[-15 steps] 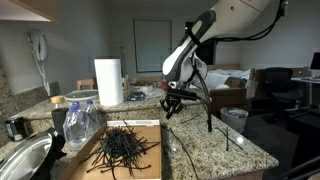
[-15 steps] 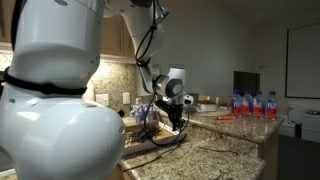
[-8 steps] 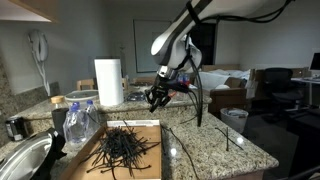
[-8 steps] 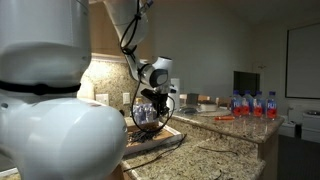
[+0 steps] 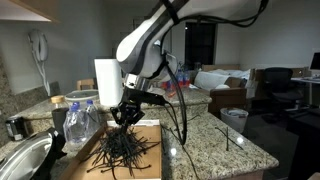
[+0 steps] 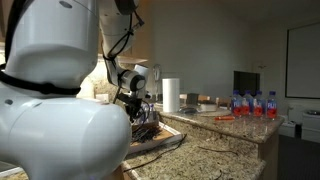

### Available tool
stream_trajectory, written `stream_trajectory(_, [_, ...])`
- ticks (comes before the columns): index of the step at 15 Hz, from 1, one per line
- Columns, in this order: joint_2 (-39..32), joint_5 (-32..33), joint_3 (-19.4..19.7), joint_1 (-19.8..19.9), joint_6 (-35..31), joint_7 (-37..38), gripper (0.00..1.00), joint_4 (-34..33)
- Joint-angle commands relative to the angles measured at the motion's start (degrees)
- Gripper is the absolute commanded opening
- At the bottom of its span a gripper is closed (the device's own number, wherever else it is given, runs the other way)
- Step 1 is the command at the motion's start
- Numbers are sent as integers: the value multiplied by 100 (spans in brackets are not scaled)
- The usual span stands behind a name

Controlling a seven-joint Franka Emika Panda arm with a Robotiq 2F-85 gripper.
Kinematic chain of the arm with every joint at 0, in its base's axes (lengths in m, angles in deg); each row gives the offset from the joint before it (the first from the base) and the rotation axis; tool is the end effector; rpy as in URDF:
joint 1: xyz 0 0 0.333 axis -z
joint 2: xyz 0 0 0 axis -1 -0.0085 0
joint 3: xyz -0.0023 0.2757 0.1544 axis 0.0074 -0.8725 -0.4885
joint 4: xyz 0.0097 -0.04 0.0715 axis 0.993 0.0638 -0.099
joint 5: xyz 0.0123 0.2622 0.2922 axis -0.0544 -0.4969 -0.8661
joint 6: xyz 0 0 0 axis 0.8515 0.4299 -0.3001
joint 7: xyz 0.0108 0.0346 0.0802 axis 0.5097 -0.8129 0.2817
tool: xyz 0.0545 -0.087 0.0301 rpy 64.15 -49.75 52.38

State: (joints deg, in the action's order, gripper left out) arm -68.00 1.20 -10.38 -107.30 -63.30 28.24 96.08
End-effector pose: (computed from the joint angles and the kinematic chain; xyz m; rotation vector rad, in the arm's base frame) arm 0.4643 0.3133 0.3405 -2.7784 -0.1541 -0.0900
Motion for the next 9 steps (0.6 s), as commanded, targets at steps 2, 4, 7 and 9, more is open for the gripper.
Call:
stream_trajectory(2, [-335,1061,245,-42,179,1005,54,-326])
stream_trajectory(4, [-287,1374,400,-16,242,1339,67,-314])
stream_trajectory(7, [-55,1487,530,33,331,1535,85,-177])
stream_trajectory(9, [130,1626,588,18,365,1688,99,-3])
